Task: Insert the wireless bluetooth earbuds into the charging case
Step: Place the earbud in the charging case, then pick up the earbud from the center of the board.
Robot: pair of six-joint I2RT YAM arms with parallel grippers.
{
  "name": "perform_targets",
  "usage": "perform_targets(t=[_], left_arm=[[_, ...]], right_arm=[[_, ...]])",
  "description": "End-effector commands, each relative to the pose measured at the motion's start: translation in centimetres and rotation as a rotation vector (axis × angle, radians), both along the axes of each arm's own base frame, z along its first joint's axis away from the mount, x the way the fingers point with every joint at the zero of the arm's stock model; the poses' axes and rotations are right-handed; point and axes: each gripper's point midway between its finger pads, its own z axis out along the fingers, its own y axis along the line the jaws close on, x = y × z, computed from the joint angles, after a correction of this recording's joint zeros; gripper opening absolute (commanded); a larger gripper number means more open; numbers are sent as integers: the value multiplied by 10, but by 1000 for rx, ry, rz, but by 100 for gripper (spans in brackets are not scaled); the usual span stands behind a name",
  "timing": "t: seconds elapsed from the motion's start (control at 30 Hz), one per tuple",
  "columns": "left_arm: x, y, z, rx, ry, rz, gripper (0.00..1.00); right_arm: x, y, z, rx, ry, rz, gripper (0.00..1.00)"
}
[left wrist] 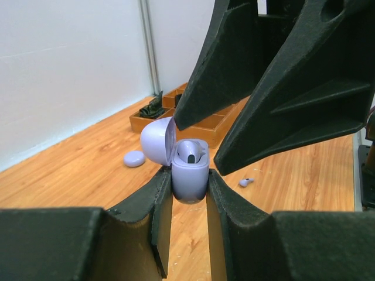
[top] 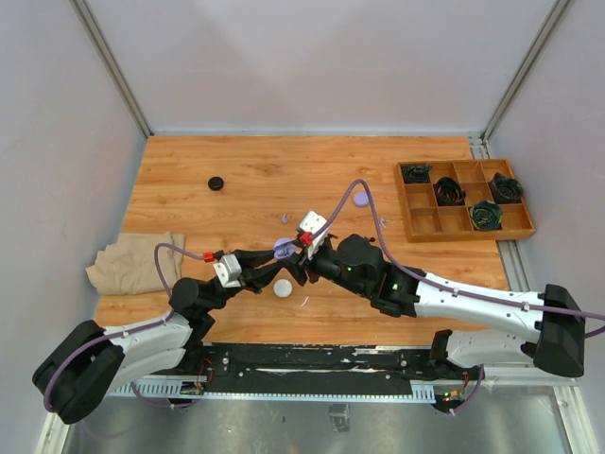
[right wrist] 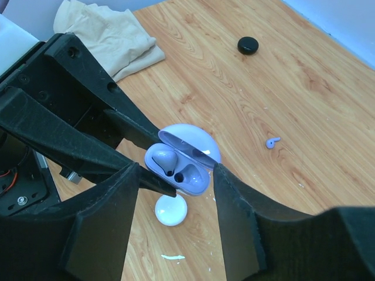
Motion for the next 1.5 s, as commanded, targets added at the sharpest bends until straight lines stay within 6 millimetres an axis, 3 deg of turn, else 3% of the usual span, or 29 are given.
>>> perform_targets(t=[0.0, 0.27, 0.43, 0.67, 0.97, 1.2, 1.47], left_arm=[[-4, 2, -8, 8, 5, -1, 0], [-3, 3, -8, 8, 9, 8, 0], [-2, 3, -8, 11, 10, 13, 0], [-2, 3, -6, 11, 8, 11, 0], [-3, 2, -7, 22, 8, 3, 0], [-2, 1, -8, 29, 12, 0, 0], [-3, 0, -8, 32, 10, -4, 0]], right_arm=[[3, -15, 18, -3, -21, -54, 56], [9, -53, 15, -65, 76, -145, 66], [19, -85, -1, -110, 183, -234, 69], [38, -137, -42, -160, 412, -428, 68], [45, -189, -104, -239, 652, -590, 67], [46, -215, -149, -289, 816, -657, 68], [54, -225, -183, -299, 920, -669, 69]])
